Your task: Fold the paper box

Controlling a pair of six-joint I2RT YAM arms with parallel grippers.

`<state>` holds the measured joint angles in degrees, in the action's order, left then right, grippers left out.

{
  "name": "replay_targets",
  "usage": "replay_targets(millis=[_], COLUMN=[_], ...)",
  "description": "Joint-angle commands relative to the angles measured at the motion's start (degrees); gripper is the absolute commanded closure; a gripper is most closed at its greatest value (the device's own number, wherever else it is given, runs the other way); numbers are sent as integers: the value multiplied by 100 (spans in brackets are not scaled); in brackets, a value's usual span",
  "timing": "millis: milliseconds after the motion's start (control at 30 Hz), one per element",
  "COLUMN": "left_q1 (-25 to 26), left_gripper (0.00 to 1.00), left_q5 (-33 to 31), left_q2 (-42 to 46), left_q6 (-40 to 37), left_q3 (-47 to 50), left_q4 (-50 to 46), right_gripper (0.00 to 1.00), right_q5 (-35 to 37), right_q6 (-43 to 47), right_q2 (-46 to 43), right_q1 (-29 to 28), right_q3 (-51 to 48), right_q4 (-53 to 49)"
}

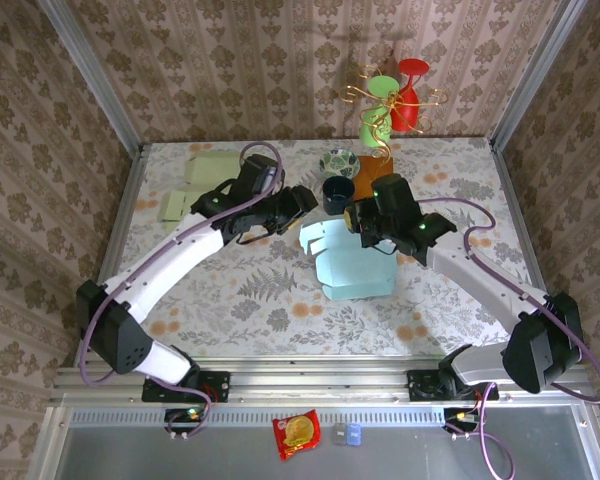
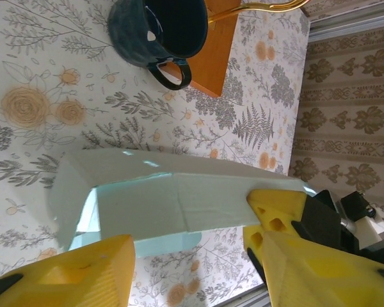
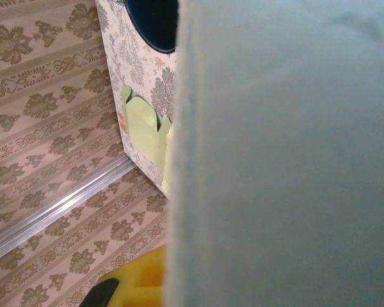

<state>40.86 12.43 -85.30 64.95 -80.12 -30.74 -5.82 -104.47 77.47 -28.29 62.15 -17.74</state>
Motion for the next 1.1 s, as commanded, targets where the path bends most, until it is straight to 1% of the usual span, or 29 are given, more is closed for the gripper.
replay_targets(millis=[0, 333, 533, 600, 667, 733, 800, 867, 967, 1067], left_q1=[47, 138, 196, 185, 140, 41, -164, -450, -910, -1304], left_gripper=[45, 48, 52, 53, 52, 47, 42, 40, 42, 45], left_q5=[168, 295, 392, 334, 237, 139, 63, 88, 72, 45], left_q2=[-120, -296, -464, -422, -334, -174, 84, 413, 1004, 1412], left_q6=[154, 389, 431, 350, 171, -60, -283, -421, -689, -1189], left_q3=[15, 327, 271, 261, 209, 219, 413, 780, 1476, 2061], left_q4=[320, 648, 771, 724, 503, 207, -83, -177, -127, -43], right_gripper=[100, 100, 100, 100, 100, 100, 100, 100, 100, 100], right_q5=[-160, -301, -340, -368, -455, -573, -717, -848, -958, -1191], right_q6=[-132, -176, -179, -144, -25, 212, 482, 717, 1017, 1237], right_q2=[15, 97, 101, 110, 159, 189, 414, 509, 609, 774], right_q1=[43, 56, 52, 59, 80, 104, 114, 105, 110, 157], right_q3=[-97, -115, -191, -274, -444, -665, -938, -1142, -1480, -1583], right_q4=[261, 465, 546, 676, 1067, 1528, 2156, 2650, 3503, 3794])
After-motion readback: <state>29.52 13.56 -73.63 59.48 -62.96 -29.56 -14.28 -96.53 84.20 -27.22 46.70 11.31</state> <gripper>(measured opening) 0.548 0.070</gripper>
